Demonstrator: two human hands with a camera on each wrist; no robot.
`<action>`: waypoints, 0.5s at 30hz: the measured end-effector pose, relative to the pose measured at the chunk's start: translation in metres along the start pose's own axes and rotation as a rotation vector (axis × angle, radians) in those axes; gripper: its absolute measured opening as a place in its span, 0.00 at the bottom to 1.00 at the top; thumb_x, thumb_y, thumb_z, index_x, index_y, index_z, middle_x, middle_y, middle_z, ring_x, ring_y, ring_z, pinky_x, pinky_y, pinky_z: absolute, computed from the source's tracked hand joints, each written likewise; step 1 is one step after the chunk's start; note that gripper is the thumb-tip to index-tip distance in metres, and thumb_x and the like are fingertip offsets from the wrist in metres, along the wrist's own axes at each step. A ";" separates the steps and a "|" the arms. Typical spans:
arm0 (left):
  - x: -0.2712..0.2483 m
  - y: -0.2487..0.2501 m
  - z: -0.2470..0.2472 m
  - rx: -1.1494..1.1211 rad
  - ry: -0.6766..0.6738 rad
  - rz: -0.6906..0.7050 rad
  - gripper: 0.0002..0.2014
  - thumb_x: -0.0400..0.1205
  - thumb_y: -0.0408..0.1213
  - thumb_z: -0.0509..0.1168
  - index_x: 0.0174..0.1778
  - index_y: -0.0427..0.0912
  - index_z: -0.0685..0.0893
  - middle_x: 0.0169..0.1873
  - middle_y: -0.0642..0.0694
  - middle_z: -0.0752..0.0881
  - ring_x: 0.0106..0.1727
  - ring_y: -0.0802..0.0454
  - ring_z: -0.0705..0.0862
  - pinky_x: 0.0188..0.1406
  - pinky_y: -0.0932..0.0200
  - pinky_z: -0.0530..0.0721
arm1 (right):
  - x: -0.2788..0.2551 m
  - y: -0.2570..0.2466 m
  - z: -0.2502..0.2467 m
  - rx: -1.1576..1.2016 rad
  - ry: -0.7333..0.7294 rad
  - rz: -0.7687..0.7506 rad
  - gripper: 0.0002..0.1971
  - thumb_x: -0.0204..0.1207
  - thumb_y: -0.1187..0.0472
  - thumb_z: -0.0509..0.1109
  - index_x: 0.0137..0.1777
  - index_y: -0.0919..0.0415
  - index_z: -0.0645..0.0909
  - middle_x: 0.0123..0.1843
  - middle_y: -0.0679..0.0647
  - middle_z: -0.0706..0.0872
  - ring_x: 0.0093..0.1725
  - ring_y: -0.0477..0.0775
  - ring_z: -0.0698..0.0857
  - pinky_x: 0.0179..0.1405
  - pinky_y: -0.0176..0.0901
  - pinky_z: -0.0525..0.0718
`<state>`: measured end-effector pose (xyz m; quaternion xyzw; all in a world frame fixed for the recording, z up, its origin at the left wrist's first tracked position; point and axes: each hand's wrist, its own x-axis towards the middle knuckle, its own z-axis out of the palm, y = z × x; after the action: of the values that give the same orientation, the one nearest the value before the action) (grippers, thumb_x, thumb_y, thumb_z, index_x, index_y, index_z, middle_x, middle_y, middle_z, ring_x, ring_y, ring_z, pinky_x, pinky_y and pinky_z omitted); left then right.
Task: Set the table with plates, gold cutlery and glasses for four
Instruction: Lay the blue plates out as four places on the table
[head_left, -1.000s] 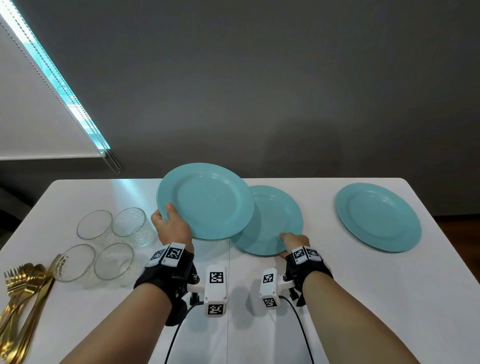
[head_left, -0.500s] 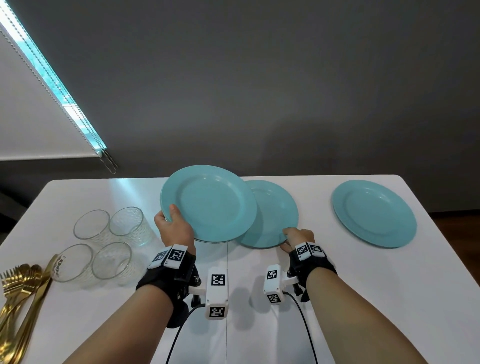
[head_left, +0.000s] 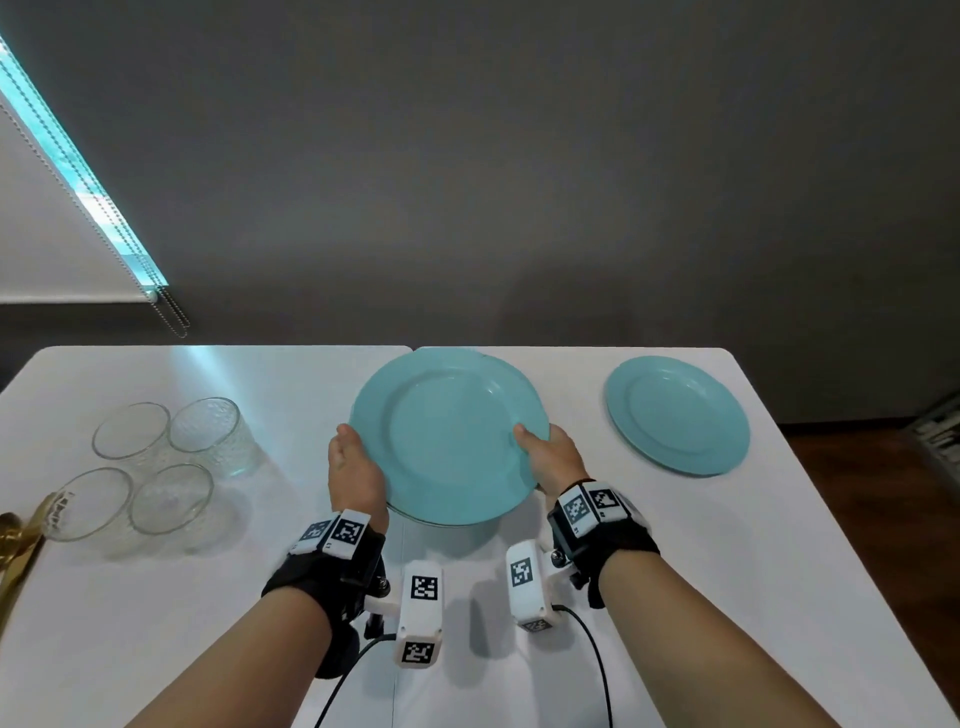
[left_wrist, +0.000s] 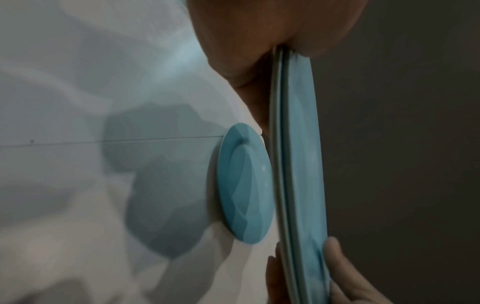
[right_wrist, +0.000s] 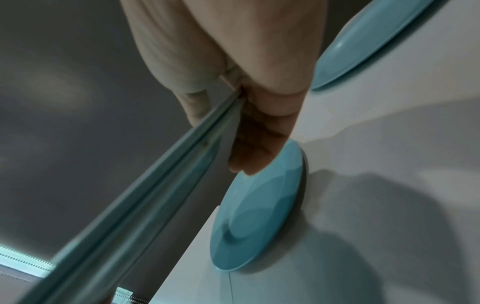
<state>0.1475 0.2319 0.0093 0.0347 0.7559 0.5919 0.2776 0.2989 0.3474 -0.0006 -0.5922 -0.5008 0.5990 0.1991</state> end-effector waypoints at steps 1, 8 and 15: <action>-0.002 -0.003 0.002 -0.013 -0.007 -0.002 0.25 0.89 0.47 0.41 0.76 0.36 0.65 0.72 0.35 0.71 0.58 0.49 0.71 0.64 0.51 0.72 | -0.001 0.002 -0.003 -0.035 0.019 -0.014 0.16 0.79 0.56 0.68 0.63 0.64 0.79 0.61 0.61 0.86 0.59 0.63 0.85 0.64 0.59 0.82; -0.018 0.006 -0.003 -0.197 -0.208 -0.030 0.05 0.86 0.39 0.54 0.55 0.45 0.72 0.43 0.48 0.79 0.47 0.47 0.76 0.43 0.55 0.76 | -0.027 0.009 -0.026 0.007 0.201 -0.021 0.15 0.79 0.61 0.67 0.64 0.66 0.79 0.59 0.63 0.85 0.60 0.65 0.84 0.64 0.57 0.81; -0.017 -0.002 -0.030 -0.102 -0.331 -0.007 0.07 0.86 0.43 0.54 0.56 0.46 0.72 0.52 0.42 0.80 0.50 0.46 0.77 0.55 0.48 0.78 | -0.065 0.036 -0.040 0.121 0.423 0.059 0.19 0.80 0.56 0.62 0.66 0.67 0.77 0.65 0.66 0.82 0.63 0.67 0.82 0.66 0.59 0.79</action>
<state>0.1485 0.1988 0.0180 0.1151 0.6688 0.6150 0.4016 0.3626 0.2927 0.0110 -0.7062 -0.3935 0.4958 0.3172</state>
